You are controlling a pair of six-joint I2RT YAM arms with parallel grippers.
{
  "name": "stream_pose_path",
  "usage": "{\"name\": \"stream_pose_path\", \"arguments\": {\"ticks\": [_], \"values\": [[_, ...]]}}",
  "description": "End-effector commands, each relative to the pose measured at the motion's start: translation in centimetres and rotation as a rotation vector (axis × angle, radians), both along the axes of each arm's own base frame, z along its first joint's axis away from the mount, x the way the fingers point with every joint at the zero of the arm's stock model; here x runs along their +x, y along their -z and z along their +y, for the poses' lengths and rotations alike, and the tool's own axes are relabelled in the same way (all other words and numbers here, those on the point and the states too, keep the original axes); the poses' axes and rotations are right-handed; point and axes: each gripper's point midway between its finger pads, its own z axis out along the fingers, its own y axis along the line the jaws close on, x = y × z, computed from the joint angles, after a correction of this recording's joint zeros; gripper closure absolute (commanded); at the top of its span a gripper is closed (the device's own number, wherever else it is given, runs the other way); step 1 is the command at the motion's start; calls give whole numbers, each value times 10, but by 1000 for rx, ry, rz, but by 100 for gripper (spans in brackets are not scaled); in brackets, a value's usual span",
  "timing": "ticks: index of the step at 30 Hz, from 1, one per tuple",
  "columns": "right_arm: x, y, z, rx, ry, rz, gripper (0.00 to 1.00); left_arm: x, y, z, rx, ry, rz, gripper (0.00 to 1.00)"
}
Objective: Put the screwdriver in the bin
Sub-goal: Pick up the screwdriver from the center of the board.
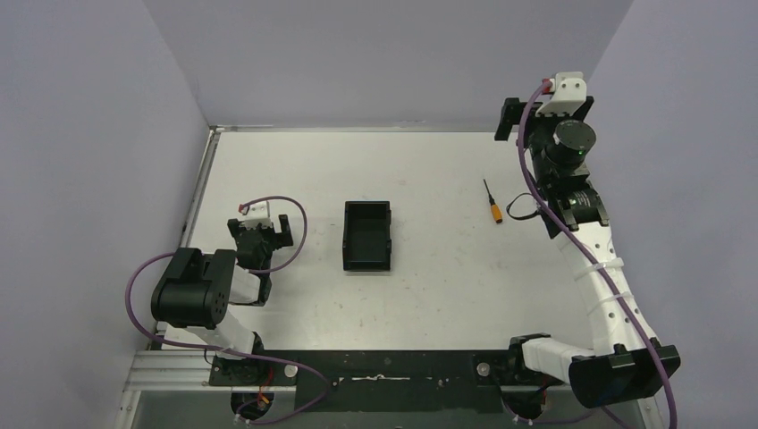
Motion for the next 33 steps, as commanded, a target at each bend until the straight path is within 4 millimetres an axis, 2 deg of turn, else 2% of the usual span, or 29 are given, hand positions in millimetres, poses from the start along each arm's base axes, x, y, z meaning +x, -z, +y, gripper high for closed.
{"name": "stream_pose_path", "arguments": {"ticks": [1,9,16,19,27,33], "values": [[2,-9,7,-23,-29,27,0,11,-20,-3,0,12,-75,3],[12,-8,0,-11,12,47,0,11,-20,-3,0,12,-75,3],[35,-2,-6,-17,21,120,0,11,-20,-3,0,12,-75,3],[48,8,-6,-12,24,161,0,11,-20,-3,0,12,-74,3],[92,67,-15,20,53,337,0,11,-20,-3,0,12,-75,3],[117,128,-21,60,49,467,0,11,-20,-3,-1,12,-74,3]]}}
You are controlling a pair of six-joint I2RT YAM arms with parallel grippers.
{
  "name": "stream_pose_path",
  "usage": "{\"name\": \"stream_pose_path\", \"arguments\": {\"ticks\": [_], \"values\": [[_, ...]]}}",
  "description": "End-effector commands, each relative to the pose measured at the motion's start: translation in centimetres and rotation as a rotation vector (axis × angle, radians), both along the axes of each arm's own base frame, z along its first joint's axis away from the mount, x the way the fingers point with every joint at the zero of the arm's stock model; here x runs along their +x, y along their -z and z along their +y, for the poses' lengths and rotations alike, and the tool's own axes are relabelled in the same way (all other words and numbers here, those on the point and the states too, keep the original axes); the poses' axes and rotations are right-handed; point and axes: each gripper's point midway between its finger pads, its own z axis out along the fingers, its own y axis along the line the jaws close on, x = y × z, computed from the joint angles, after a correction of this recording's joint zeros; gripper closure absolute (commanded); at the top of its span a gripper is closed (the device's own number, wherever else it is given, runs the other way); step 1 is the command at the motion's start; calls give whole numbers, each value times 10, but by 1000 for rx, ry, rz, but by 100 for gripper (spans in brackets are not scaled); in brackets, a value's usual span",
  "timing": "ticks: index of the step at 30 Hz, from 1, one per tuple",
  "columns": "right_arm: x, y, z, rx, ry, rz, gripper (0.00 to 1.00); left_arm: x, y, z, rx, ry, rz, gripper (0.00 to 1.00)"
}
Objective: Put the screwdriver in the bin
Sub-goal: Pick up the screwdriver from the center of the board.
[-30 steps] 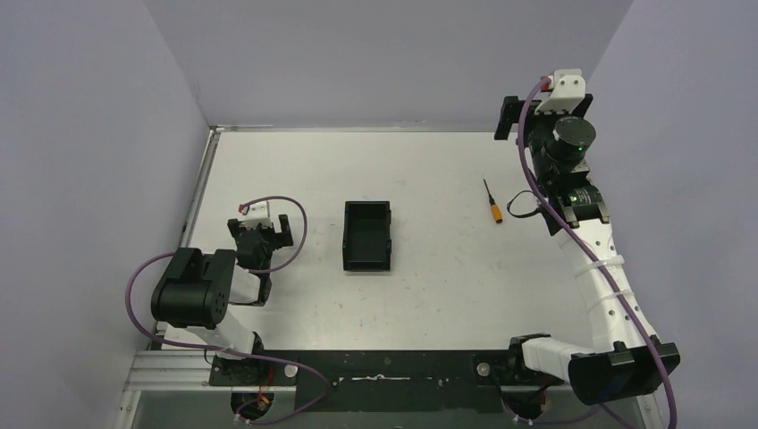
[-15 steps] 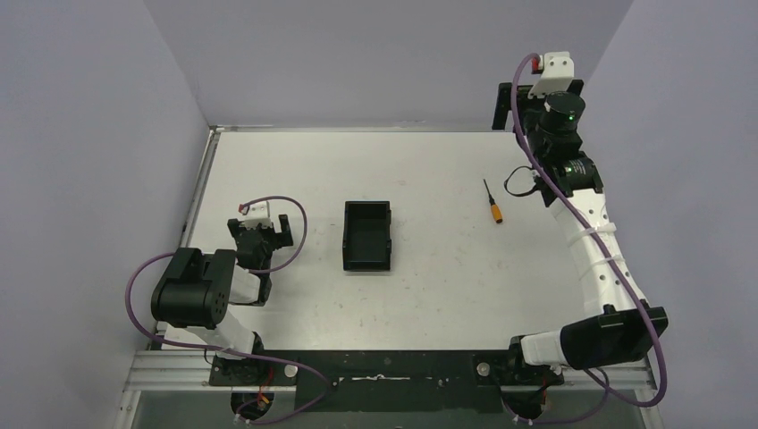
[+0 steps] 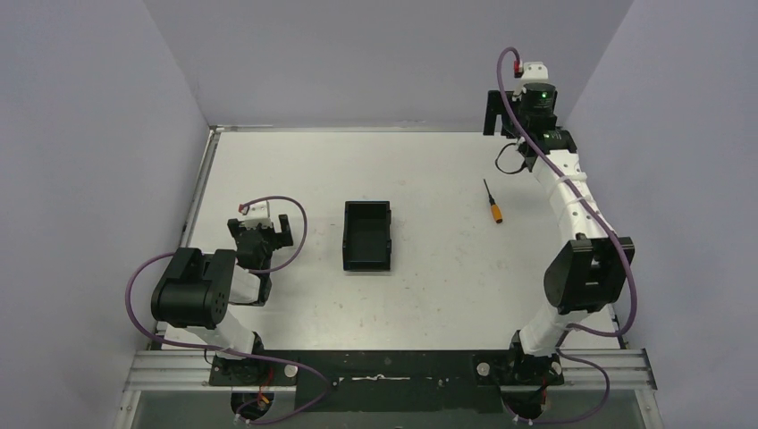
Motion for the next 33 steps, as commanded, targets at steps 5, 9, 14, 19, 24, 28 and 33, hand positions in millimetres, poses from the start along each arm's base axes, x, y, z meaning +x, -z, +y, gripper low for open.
{"name": "stream_pose_path", "arguments": {"ticks": [5,9,14,19,24,28,33], "values": [[18,70,-9,57,27,154,0,11,-20,-3,-1,12,-75,3],[15,115,-6,64,10,251,0,11,-21,-3,0,12,-76,3],[0,172,-4,79,4,385,0,11,-20,-3,-1,12,-75,3],[-18,218,-5,85,20,488,0,11,-20,-3,-1,12,-75,3],[-33,247,-10,69,46,539,0,11,-21,-3,-1,12,-78,3],[-41,261,-16,44,68,572,6,11,-20,-3,-1,12,-76,3],[-46,271,-20,51,69,598,24,11,-20,-3,-1,12,-75,3]]}}
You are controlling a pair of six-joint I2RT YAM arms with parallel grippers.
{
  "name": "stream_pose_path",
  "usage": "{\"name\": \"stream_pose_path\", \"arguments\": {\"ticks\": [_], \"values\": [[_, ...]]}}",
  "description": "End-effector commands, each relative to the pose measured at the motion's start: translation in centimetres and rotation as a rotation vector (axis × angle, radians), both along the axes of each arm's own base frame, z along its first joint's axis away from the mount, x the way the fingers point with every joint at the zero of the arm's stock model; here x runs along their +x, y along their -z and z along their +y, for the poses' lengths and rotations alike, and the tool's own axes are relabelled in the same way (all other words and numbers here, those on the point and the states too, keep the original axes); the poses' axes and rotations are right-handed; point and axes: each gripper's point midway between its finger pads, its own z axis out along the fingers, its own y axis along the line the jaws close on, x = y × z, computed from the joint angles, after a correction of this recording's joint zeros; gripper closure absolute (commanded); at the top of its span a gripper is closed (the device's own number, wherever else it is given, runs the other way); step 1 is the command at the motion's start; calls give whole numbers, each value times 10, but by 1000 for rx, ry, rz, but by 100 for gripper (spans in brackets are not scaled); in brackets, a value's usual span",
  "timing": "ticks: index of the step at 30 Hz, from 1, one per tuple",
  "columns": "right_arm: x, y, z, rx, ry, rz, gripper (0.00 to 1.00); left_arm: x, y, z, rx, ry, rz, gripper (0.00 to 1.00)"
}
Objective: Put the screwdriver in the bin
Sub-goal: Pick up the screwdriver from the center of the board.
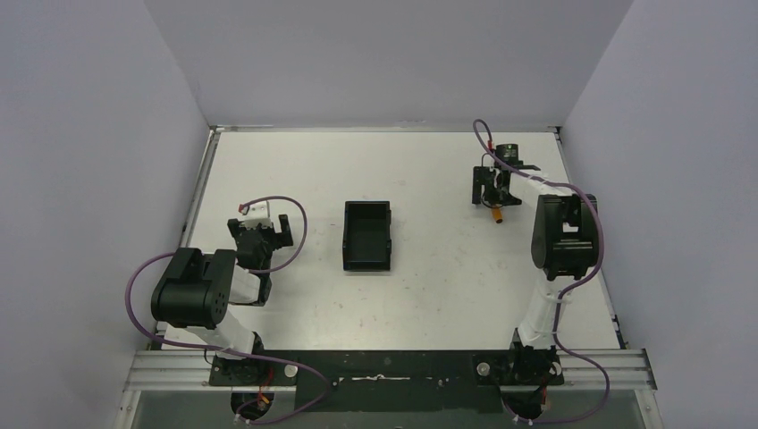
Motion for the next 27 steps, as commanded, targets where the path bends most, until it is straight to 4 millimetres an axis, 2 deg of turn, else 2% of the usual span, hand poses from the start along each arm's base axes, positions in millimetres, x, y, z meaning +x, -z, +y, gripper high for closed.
{"name": "stream_pose_path", "arguments": {"ticks": [1,7,12,14,17,19,23,24,27], "values": [[7,0,-9,-4,27,-28,29,11,-21,-3,-1,12,-76,3],[4,1,-9,2,19,-23,64,11,-20,-3,-1,12,-75,3],[1,5,-9,2,11,-9,72,11,-20,-3,-1,12,-75,3],[0,6,-9,1,8,-2,72,11,-20,-2,-1,11,-74,3],[-1,8,-8,6,-8,11,65,11,-20,-3,0,12,-75,3],[-2,10,-7,16,-12,26,66,11,-20,-3,-2,12,-74,3],[-1,9,-6,21,-20,28,80,11,-20,-3,0,12,-74,3],[-1,6,-5,25,-25,24,82,11,-20,-3,0,12,-75,3],[2,-8,-4,28,-30,-12,96,11,-20,-3,-1,11,-75,3]]}}
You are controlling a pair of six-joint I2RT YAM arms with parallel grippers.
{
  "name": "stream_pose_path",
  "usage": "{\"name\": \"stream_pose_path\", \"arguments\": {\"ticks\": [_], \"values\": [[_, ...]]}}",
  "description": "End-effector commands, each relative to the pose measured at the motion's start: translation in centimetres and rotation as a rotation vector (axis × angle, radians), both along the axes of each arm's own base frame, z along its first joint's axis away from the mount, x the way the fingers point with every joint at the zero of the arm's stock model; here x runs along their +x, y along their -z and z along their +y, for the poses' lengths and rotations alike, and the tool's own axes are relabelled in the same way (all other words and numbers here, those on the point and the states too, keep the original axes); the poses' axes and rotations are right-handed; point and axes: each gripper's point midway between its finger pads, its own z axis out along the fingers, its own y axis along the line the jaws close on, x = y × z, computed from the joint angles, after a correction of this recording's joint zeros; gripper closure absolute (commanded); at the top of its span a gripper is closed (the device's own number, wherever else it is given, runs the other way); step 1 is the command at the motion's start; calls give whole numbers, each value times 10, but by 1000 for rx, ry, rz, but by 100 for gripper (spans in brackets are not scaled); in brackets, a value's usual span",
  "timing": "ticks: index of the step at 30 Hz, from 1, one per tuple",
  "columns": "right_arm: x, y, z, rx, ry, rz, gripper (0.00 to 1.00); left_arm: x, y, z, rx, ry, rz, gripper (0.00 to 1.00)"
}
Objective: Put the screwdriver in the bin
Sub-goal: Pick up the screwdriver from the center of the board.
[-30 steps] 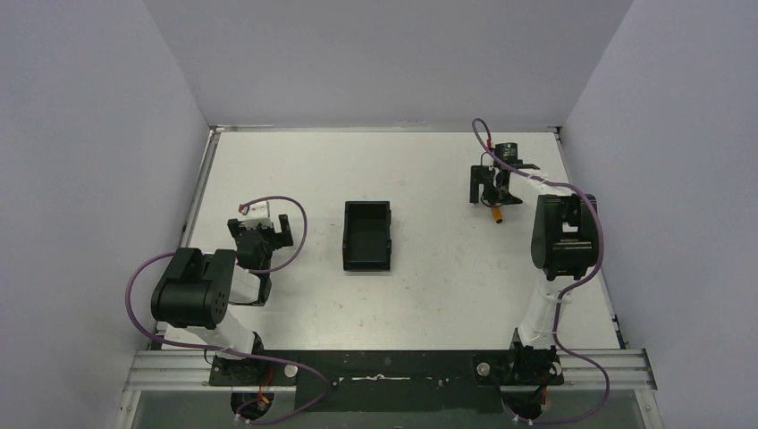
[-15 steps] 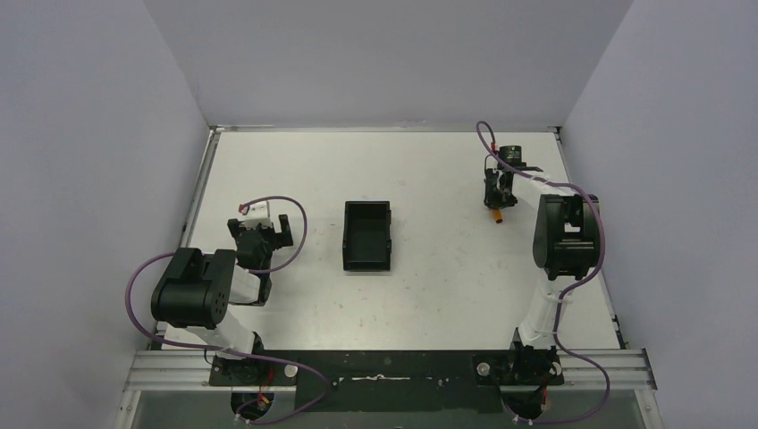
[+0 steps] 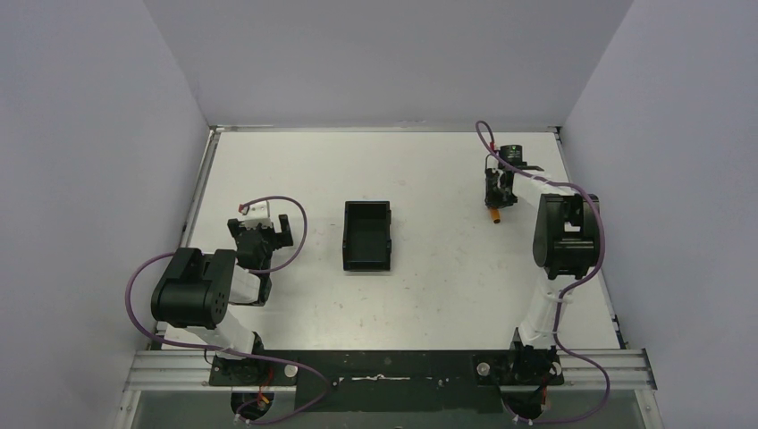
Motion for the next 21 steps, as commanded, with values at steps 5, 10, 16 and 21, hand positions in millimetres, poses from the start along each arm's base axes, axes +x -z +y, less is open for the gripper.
{"name": "stream_pose_path", "arguments": {"ticks": [5,10,16,21], "values": [[12,-47,-2,-1,-5,-85,100,11,-20,-3,-1,12,-75,3],[19,-87,-6,-21,10,-147,100,11,-20,-3,-1,12,-75,3],[24,-138,-10,-39,24,-223,100,11,-21,-3,-2,12,-77,3],[28,-187,-17,-62,68,-295,100,11,-20,-3,-1,12,-75,3]]}}
